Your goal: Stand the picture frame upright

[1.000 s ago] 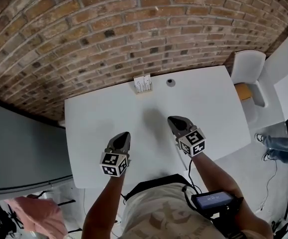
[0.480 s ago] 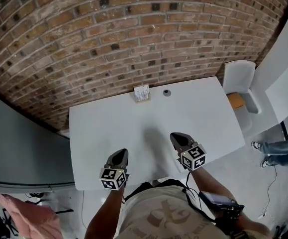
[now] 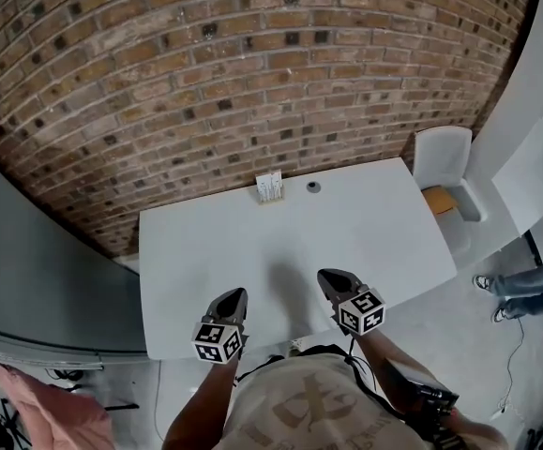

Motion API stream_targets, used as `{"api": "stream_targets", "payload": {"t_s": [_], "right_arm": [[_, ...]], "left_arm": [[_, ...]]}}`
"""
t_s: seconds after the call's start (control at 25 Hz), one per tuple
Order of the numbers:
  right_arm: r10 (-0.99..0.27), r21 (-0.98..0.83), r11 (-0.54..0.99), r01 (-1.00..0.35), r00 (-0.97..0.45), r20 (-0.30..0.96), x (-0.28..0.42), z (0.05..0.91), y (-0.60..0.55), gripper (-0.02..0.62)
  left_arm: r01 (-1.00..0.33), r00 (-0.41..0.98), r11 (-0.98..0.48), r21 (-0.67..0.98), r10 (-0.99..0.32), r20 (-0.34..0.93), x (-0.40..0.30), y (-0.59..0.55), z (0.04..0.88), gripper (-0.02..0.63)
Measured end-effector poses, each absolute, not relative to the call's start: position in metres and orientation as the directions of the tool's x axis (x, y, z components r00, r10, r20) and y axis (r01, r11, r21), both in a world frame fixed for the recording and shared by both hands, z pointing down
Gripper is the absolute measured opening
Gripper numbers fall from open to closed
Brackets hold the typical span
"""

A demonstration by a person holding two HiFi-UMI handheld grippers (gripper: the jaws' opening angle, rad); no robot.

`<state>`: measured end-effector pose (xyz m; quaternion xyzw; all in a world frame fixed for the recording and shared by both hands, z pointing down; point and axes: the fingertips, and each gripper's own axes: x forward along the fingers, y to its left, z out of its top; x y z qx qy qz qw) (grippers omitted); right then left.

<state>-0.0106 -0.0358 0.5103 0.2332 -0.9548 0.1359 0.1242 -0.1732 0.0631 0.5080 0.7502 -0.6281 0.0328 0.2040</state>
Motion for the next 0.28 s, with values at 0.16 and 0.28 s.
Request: {"api": "stream_targets", "payload": {"t_s": [0.16, 0.28], "right_arm": [[-0.411, -0.211, 0.852, -0.479, -0.862, 0.298, -0.006, 0.508, -0.022, 0.006], [-0.409, -0.214, 0.851, -0.479, -0.861, 0.301, -0.002, 0.505, -0.013, 0.006]], "left_arm": [[-0.954, 0.207, -0.121, 0.274, -0.927, 0.312, -0.170, 0.079, 0.508, 0.003], [-0.953, 0.205, -0.115, 0.280, -0.926, 0.318, -0.167, 0.089, 0.507, 0.003]]}}
